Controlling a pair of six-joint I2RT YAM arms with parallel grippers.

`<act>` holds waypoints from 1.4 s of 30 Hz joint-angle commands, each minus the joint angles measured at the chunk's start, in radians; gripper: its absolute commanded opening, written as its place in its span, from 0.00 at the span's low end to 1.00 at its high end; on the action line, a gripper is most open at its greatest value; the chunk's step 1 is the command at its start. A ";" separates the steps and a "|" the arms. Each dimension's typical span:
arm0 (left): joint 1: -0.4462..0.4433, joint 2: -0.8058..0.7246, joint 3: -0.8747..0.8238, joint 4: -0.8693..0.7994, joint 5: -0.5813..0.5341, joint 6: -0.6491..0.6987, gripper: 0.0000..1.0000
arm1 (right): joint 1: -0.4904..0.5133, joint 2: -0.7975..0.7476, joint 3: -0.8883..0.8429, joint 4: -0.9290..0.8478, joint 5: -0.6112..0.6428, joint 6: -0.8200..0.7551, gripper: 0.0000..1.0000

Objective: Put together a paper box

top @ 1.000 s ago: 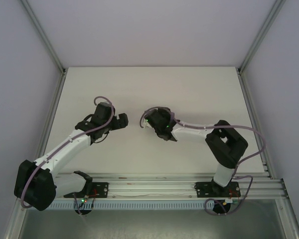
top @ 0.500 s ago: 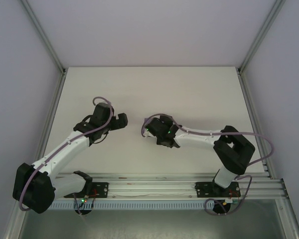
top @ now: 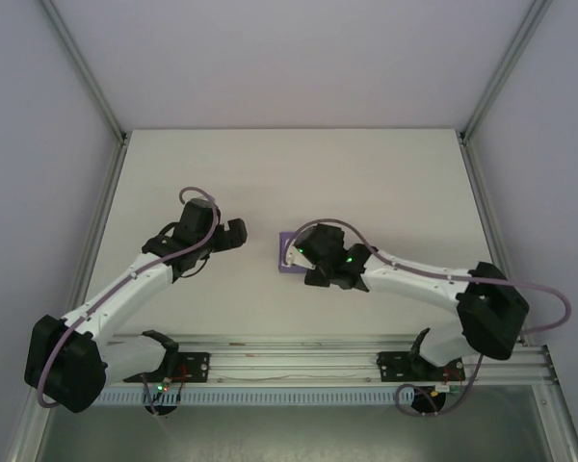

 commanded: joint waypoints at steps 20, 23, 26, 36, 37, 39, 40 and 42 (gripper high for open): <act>0.307 -0.034 -0.266 0.692 -0.487 0.361 1.00 | -0.740 -0.311 -0.249 0.419 -0.045 0.867 1.00; 0.321 0.017 -0.322 0.819 -0.432 0.407 1.00 | -0.781 -0.275 -0.355 0.606 0.007 0.867 1.00; 0.325 0.070 -0.406 1.016 -0.366 0.429 1.00 | -0.805 -0.260 -0.420 0.730 -0.046 0.809 1.00; 0.367 0.232 -0.469 1.302 -0.304 0.450 1.00 | -0.901 -0.037 -0.554 1.173 -0.092 0.820 1.00; 0.383 0.287 -0.520 1.456 -0.290 0.445 1.00 | -0.908 0.012 -0.553 1.209 -0.111 0.820 1.00; 0.401 0.307 -0.527 1.467 -0.226 0.448 1.00 | -0.910 0.136 -0.537 1.326 -0.147 0.802 1.00; 0.402 0.281 -0.485 1.343 -0.204 0.437 1.00 | -0.929 0.095 -0.524 1.246 -0.178 0.816 1.00; 0.403 0.368 -0.461 1.411 -0.169 0.467 1.00 | -0.954 0.101 -0.482 1.150 -0.189 0.851 1.00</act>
